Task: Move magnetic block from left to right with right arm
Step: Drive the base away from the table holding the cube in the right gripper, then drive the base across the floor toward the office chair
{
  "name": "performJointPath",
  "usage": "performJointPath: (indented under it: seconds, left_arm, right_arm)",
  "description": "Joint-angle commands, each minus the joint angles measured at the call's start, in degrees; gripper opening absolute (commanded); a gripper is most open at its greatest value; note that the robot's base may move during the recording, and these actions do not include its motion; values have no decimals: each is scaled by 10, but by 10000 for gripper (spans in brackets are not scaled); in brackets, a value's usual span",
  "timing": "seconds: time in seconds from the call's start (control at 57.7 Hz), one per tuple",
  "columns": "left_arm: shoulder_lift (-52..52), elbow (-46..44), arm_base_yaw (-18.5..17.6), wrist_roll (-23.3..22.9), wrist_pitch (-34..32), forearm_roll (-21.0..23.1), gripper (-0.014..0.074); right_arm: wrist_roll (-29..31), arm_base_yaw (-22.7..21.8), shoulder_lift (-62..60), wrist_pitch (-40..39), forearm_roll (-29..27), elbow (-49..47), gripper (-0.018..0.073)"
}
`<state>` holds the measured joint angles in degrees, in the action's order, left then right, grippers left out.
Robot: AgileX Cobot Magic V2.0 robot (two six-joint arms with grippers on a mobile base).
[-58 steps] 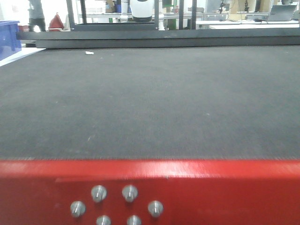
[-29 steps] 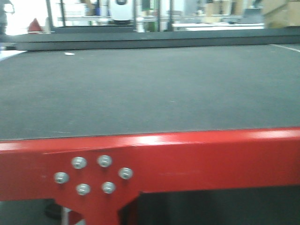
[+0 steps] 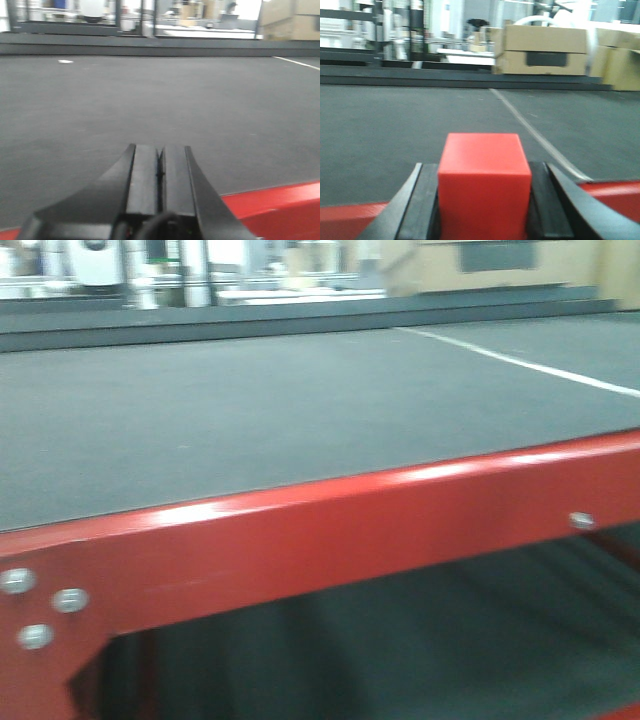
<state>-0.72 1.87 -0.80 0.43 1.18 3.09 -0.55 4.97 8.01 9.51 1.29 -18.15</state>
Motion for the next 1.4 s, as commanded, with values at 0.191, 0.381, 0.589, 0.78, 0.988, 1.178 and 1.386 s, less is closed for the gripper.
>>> performJointPath:
  seconds: [0.191,0.381,0.589,0.78,0.988,1.178,1.386]
  left_arm:
    - [-7,5,1,-4,-48,1,-126]
    - [-7,5,1,-4,-48,1,-126]
    - [-7,5,1,-4,-48,1,-126]
    - [-7,5,1,-4,-48,1,-126]
    - [-7,5,1,-4,-48,1,-126]
    - [-7,5,1,-4,-48,1,-126]
    - [-7,5,1,-4,-48,1,-126]
  right_arm:
    - [5,-3,5,-49,6,-16,247]
    - [5,-3,5,-49,6,-16,247]
    - [5,-3,5,-49,6,-16,247]
    - [5,-3,5,-49,6,-16,247]
    - [5,-3,5,-49,6,-16,247]
    - [5,-3,5,-49,6,-16,247]
    - [5,-3,5,-49,6,-16,247]
